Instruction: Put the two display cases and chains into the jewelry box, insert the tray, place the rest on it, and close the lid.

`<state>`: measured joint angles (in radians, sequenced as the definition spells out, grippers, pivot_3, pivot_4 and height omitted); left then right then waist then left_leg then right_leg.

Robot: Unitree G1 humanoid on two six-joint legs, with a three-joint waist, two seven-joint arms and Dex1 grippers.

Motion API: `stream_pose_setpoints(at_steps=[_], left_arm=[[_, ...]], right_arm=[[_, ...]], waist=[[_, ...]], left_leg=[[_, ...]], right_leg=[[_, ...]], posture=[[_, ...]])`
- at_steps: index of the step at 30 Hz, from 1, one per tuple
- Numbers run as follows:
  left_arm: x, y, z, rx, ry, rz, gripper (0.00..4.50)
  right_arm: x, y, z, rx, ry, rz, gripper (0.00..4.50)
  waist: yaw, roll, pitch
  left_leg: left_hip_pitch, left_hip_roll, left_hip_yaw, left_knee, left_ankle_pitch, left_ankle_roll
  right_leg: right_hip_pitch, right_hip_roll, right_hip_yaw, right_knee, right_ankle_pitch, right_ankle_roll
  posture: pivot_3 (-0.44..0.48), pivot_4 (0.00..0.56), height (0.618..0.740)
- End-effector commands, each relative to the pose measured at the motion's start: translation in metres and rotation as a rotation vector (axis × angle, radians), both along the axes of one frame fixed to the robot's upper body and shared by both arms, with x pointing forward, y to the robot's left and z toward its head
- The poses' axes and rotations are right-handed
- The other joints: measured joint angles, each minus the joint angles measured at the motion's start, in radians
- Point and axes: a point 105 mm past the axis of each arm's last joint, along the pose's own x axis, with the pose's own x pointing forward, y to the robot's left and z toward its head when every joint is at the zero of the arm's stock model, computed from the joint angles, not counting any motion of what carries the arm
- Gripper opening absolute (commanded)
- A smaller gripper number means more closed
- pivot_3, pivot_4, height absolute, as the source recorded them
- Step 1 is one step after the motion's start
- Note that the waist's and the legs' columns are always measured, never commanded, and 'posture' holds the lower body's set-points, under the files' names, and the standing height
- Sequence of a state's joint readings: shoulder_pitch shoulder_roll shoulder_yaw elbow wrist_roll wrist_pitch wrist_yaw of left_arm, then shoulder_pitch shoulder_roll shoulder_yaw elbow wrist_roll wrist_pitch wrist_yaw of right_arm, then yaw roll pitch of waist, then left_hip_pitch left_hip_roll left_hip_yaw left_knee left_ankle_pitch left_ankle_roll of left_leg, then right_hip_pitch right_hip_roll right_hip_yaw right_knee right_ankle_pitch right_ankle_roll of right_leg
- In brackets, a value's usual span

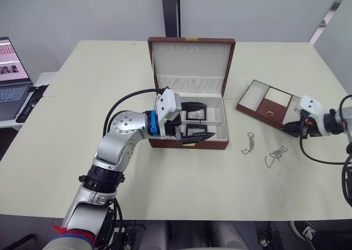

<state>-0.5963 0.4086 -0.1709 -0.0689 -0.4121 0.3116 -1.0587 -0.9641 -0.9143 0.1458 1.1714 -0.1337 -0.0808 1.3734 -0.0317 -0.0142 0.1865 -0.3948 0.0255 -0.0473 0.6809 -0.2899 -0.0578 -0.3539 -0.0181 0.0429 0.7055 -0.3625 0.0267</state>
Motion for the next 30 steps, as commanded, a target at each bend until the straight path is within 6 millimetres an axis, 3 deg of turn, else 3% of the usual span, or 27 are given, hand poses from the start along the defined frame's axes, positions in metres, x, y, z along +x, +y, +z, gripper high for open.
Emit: stream_pose_setpoints(at_steps=[1, 9, 13, 18, 24, 30], left_arm=[[-0.003, 0.006, 0.006, -0.023, -0.048, 0.032, 4.5], [-0.006, 0.032, -0.003, -0.023, -0.027, 0.123, 4.5], [-0.008, 0.044, -0.005, -0.032, -0.037, 0.163, 4.5], [-0.016, 0.061, -0.01, -0.048, -0.026, 0.236, 4.5], [-0.028, 0.084, -0.012, -0.085, 0.001, 0.359, 4.5], [-0.048, 0.102, -0.014, -0.121, 0.036, 0.485, 4.5]], right_arm=[[-0.011, -0.013, 0.04, 0.005, -0.082, 0.031, 0.02], [-0.058, -0.004, 0.058, -0.042, -0.07, 0.113, 0.02], [-0.081, 0.016, 0.063, -0.048, -0.057, 0.159, 0.02], [-0.103, 0.056, 0.071, -0.036, -0.072, 0.255, 0.02], [-0.11, 0.085, 0.072, -0.034, -0.087, 0.313, 0.02], [-0.1, 0.121, 0.071, -0.002, -0.09, 0.404, 0.02]], waist=[[0.001, 0.0, 0.0], [0.004, 0.001, 0.0], [0.001, 0.003, -0.001], [0.0, 0.003, -0.001], [0.004, 0.003, -0.001], [0.0, 0.003, -0.001]], left_leg=[[0.0, 0.0, 0.0, 0.0, 0.0, 0.0], [-0.002, 0.001, -0.003, 0.0, 0.0, 0.0], [-0.001, 0.001, -0.002, 0.0, 0.0, 0.001], [0.001, 0.002, -0.003, -0.001, -0.002, 0.004], [0.0, 0.001, -0.004, 0.0, -0.002, 0.004], [0.0, 0.002, -0.004, -0.001, -0.002, 0.004]], right_leg=[[0.0, 0.0, 0.0, 0.0, 0.0, 0.0], [0.001, 0.0, -0.001, -0.002, 0.0, 0.0], [0.002, 0.0, 0.001, -0.001, 0.0, 0.0], [0.002, 0.001, 0.0, -0.001, 0.0, 0.0], [0.003, 0.0, 0.0, -0.001, 0.0, 0.0], [0.002, 0.0, 0.0, -0.002, 0.0, 0.0]], posture=[[0.0, 0.15, 0.74], [0.0, 0.15, 0.74], [0.0, 0.15, 0.74], [0.0, 0.15, 0.74], [0.0, 0.15, 0.74], [0.0, 0.15, 0.74]])
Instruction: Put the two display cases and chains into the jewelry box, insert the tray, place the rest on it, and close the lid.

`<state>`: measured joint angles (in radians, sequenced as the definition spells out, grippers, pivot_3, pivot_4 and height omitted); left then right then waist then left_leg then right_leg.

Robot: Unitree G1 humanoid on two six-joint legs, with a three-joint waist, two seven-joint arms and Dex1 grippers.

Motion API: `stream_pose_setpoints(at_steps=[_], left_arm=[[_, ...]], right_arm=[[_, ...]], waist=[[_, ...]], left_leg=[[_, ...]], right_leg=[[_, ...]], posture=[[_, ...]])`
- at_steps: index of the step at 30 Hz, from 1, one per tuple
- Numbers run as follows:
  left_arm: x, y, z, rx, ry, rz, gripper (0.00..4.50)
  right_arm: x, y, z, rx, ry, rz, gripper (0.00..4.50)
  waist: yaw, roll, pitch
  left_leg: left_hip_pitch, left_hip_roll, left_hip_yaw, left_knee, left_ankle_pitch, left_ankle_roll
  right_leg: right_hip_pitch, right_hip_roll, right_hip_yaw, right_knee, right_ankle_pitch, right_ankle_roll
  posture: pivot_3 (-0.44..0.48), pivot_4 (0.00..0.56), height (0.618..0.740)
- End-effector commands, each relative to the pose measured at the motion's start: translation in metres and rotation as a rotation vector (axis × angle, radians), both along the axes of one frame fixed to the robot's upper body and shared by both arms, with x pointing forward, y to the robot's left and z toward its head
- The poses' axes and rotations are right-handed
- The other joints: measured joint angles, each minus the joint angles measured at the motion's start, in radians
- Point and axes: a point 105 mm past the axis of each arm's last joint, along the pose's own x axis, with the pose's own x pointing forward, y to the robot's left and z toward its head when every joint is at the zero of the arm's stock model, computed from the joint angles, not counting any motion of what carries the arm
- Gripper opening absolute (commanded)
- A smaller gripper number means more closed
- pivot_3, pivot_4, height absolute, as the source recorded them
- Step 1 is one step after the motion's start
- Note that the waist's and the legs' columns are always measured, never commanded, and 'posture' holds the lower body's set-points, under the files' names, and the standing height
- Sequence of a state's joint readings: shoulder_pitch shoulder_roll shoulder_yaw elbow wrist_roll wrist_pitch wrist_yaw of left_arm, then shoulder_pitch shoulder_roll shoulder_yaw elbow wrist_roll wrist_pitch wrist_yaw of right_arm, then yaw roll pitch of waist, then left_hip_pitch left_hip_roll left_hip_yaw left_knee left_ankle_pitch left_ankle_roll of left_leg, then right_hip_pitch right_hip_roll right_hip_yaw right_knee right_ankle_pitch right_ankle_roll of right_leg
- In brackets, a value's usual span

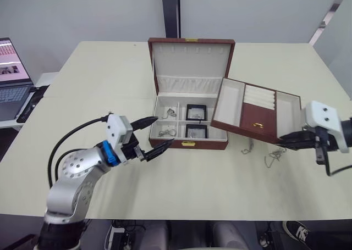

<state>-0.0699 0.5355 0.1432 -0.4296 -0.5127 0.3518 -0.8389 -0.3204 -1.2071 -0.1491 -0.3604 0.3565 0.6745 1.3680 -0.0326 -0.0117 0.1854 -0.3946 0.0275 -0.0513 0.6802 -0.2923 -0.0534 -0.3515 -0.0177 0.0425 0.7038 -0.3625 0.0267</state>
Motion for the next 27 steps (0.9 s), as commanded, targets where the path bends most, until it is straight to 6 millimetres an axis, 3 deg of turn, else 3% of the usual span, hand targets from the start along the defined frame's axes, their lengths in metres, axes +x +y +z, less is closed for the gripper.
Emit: stream_pose_setpoints(at_steps=[1, 15, 27], left_arm=[[-0.014, 0.01, 0.014, -0.027, -0.044, 0.075, 4.5], [-0.052, 0.034, 0.0, -0.05, 0.0, 0.347, 4.5], [-0.06, 0.039, 0.006, -0.073, -0.009, 0.464, 4.5]], right_arm=[[0.003, 0.029, 0.005, 0.005, -0.014, 0.097, 0.02], [0.051, 0.106, -0.006, -0.026, -0.001, 0.22, 0.02], [0.069, 0.137, -0.012, -0.061, -0.018, 0.219, 0.02]], waist=[[-0.002, 0.0, 0.0], [0.005, -0.002, 0.001], [0.002, -0.002, 0.001]], left_leg=[[0.0, 0.0, 0.0, 0.0, 0.0, 0.0], [-0.002, -0.001, -0.002, 0.0, 0.0, 0.0], [-0.001, -0.001, -0.002, -0.001, 0.0, 0.0]], right_leg=[[0.0, 0.0, 0.0, 0.0, 0.0, 0.0], [-0.001, -0.001, -0.002, -0.002, 0.0, 0.0], [-0.001, -0.001, -0.002, -0.002, 0.0, 0.0]], posture=[[0.0, 0.15, 0.74], [0.0, 0.15, 0.74], [0.0, 0.15, 0.74]])
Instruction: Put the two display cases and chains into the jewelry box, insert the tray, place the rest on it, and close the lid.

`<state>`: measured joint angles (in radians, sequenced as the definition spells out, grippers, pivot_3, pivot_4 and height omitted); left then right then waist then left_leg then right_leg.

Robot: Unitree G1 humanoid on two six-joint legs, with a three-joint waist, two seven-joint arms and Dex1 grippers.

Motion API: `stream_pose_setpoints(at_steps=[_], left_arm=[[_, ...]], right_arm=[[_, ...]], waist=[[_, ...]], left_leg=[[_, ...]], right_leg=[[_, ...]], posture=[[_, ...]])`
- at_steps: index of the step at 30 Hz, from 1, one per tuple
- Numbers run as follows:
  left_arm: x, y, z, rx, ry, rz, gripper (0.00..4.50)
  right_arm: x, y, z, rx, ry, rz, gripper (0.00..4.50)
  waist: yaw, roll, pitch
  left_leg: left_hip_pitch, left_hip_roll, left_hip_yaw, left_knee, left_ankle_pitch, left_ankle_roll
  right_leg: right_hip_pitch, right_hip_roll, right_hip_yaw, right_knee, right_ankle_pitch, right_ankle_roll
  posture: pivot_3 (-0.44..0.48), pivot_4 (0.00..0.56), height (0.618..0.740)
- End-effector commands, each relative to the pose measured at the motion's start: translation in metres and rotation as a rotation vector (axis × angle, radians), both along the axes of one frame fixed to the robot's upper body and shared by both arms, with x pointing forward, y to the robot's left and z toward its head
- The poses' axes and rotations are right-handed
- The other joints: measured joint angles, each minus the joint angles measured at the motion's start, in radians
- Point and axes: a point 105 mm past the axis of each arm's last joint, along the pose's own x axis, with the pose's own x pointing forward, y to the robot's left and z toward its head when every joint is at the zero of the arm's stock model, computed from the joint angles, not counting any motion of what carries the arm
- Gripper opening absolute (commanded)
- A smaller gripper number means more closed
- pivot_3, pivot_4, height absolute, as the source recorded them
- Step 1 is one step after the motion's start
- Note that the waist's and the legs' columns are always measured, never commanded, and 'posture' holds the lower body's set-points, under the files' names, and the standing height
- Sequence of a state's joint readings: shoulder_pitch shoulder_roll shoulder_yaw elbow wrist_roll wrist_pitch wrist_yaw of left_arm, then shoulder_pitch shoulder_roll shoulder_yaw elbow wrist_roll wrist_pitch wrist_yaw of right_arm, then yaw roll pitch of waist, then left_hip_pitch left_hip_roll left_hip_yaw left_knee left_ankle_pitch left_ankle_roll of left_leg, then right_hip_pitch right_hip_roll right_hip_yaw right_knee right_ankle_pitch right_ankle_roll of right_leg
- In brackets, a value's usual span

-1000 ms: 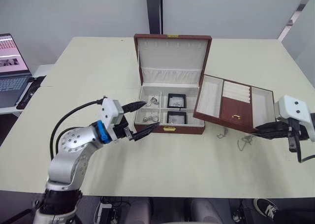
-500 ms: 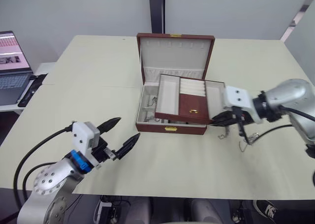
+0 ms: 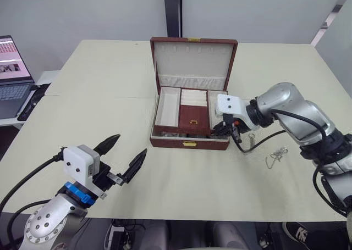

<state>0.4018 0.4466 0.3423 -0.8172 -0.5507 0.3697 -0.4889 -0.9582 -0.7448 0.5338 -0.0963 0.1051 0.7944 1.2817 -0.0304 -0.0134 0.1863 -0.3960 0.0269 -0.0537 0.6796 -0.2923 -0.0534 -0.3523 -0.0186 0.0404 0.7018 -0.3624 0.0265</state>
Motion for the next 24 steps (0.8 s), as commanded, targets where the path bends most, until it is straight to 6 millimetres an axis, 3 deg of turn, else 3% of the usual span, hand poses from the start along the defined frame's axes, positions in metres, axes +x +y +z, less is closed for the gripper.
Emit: stream_pose_setpoints(at_steps=[1, 11, 24], left_arm=[[-0.002, -0.002, 0.009, -0.014, -0.037, 0.019, 4.5], [0.001, -0.004, 0.007, -0.01, -0.028, 0.022, 4.5], [-0.001, -0.004, 0.003, -0.012, -0.024, 0.019, 4.5]], right_arm=[[0.002, 0.008, 0.014, 0.013, -0.056, 0.01, 0.02], [-0.012, 0.012, 0.005, -0.016, -0.026, 0.036, 0.02], [-0.008, 0.007, 0.0, -0.036, -0.04, 0.003, 0.02]], waist=[[0.0, 0.0, 0.0], [0.0, 0.0, 0.0], [0.0, 0.0, 0.0]], left_leg=[[0.0, 0.0, 0.0, 0.0, 0.0, 0.0], [0.0, 0.0, 0.0, 0.0, 0.0, 0.0], [0.0, 0.0, 0.0, 0.0, 0.0, 0.0]], right_leg=[[0.0, 0.0, 0.0, 0.0, 0.0, 0.0], [0.0, 0.0, 0.0, 0.0, 0.0, 0.0], [0.0, 0.0, 0.0, 0.0, 0.0, 0.0]], posture=[[0.0, 0.15, 0.74], [0.0, 0.15, 0.74], [0.0, 0.15, 0.74]])
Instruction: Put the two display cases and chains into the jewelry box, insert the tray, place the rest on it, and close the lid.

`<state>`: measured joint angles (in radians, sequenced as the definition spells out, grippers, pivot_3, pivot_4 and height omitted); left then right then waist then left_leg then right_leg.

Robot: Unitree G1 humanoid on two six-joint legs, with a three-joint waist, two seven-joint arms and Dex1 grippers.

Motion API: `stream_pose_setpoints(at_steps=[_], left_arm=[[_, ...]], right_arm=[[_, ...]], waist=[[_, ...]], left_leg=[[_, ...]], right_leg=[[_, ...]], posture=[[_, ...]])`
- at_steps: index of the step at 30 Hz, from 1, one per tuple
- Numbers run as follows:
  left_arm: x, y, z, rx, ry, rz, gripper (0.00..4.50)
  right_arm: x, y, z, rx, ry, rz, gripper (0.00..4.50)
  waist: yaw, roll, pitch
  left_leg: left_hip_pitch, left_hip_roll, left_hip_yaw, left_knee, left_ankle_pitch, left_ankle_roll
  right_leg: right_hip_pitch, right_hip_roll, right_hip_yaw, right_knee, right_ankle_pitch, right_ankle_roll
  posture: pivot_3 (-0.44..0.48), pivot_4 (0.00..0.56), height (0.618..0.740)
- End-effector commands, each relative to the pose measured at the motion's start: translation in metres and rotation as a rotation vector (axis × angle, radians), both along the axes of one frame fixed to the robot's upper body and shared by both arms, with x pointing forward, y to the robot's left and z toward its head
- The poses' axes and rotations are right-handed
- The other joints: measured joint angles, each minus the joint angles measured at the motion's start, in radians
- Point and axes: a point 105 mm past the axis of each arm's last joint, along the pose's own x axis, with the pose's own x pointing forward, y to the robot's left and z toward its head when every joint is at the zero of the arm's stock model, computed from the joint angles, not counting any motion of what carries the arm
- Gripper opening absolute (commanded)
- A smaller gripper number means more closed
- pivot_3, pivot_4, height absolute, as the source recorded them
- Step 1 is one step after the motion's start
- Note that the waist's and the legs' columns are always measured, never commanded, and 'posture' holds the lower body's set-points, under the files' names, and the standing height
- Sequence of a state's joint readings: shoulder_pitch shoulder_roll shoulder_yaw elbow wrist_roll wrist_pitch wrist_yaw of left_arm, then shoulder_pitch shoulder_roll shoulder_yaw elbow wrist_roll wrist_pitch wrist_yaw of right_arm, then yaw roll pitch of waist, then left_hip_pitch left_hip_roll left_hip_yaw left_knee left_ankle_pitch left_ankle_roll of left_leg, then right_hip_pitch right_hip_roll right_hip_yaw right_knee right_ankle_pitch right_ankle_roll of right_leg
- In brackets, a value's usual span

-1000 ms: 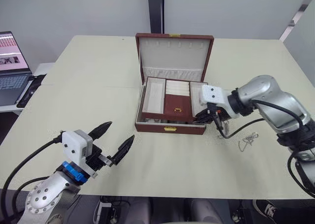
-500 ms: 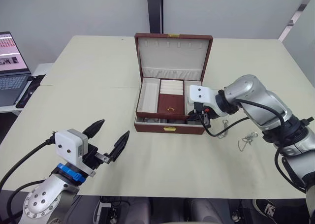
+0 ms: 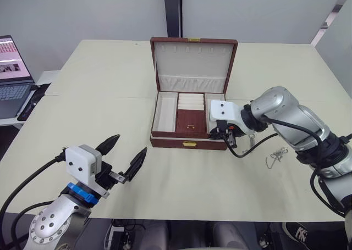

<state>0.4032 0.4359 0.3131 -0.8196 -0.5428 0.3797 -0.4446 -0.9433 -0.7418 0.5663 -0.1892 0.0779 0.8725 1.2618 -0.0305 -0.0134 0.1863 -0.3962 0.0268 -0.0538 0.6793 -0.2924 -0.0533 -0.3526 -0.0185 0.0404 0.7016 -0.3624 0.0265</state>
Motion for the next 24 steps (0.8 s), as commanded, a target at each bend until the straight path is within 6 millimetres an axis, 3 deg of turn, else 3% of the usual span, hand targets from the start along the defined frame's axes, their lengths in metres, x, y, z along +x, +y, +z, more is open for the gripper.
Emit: stream_pose_setpoints(at_steps=[1, 18, 19, 24], left_arm=[[-0.003, -0.002, 0.007, 0.007, -0.039, -0.008, 4.5], [-0.002, 0.0, 0.004, 0.01, -0.036, -0.006, 4.5], [-0.002, 0.0, 0.004, 0.01, -0.036, -0.006, 4.5], [-0.001, 0.002, 0.004, 0.014, -0.038, -0.009, 4.5]], right_arm=[[0.002, 0.001, 0.006, 0.006, -0.035, -0.001, 0.02], [0.007, 0.005, 0.008, 0.03, -0.034, -0.005, 0.02], [0.007, 0.005, 0.01, 0.04, -0.035, -0.005, 0.56], [0.01, 0.006, 0.031, 0.126, -0.022, -0.034, 1.74]], waist=[[0.0, 0.0, 0.0], [0.0, 0.0, 0.0], [0.0, 0.0, 0.0], [0.0, 0.0, 0.0]], left_leg=[[0.0, 0.0, 0.0, 0.0, 0.0, 0.0], [0.0, 0.0, 0.0, 0.0, 0.0, 0.0], [0.0, 0.0, 0.0, 0.0, 0.0, 0.0], [0.0, 0.0, 0.0, 0.0, 0.0, 0.0]], right_leg=[[0.0, 0.0, 0.0, 0.0, 0.0, 0.0], [0.0, 0.0, 0.0, 0.0, 0.0, 0.0], [0.0, 0.0, 0.0, 0.0, 0.0, 0.0], [0.0, 0.0, 0.0, 0.0, 0.0, 0.0]], posture=[[0.0, 0.15, 0.74], [0.0, 0.15, 0.74], [0.0, 0.15, 0.74], [0.0, 0.15, 0.74]])
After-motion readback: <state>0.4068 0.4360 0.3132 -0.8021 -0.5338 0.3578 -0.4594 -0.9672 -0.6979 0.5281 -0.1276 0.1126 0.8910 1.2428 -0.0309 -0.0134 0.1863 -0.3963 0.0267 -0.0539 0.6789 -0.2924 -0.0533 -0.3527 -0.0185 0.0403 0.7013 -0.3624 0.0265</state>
